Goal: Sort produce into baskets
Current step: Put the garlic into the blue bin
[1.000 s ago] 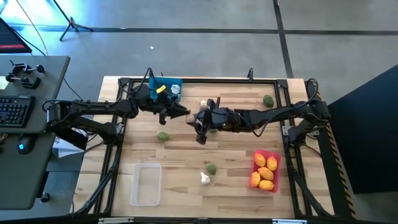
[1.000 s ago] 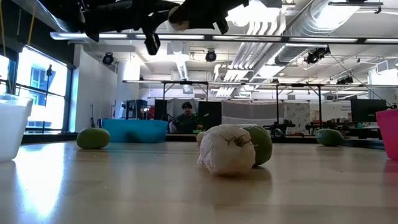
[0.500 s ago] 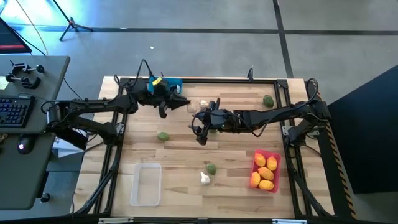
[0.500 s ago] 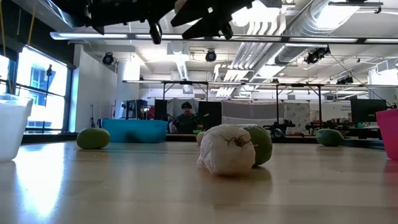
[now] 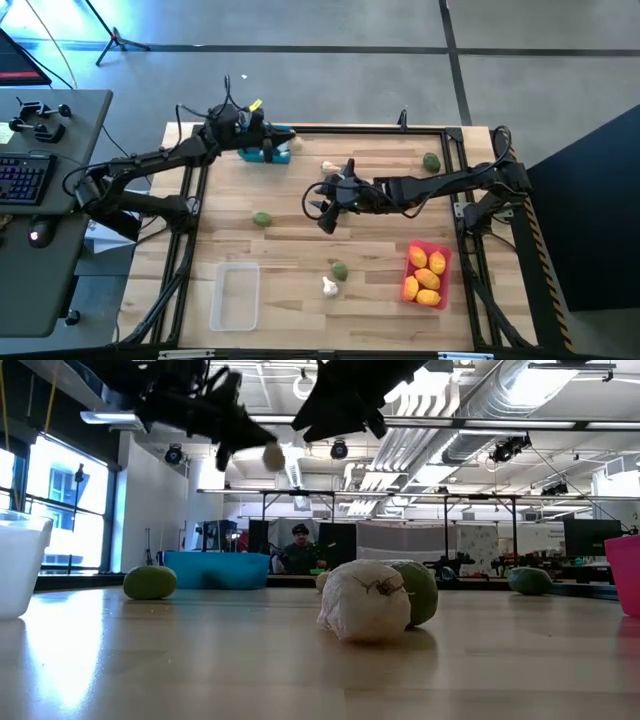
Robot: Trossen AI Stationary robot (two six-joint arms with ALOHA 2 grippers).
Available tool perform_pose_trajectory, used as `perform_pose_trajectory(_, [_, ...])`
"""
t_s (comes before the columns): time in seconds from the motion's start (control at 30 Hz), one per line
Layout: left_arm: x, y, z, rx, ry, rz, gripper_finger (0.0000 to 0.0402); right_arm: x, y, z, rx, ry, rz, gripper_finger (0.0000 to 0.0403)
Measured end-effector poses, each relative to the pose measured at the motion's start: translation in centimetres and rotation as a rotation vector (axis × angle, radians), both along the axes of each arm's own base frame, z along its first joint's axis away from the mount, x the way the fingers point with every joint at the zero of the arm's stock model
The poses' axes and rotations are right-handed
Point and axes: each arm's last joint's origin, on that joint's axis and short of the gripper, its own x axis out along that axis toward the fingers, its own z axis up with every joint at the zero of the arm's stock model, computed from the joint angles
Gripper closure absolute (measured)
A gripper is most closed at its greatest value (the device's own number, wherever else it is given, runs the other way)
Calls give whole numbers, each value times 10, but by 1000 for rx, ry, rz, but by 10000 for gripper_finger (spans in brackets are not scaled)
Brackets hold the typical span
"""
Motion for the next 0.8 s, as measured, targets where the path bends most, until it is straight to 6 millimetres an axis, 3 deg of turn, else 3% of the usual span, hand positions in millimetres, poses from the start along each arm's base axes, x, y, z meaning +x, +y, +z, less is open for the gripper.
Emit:
perform_pose_trajectory(0.27, [-38, 37, -27, -34, 310, 394, 401, -1, 0, -2, 2, 22, 11, 391])
perform_pose_trajectory(0.43, [-49, 56, -41, -61, 380, 512, 401, -1, -3, -2, 2, 22, 3, 385])
perform_pose_trajectory(0.8, [-40, 77, -92, -186, 545, 583, 401, 0, -19, -2, 15, 17, -47, 399])
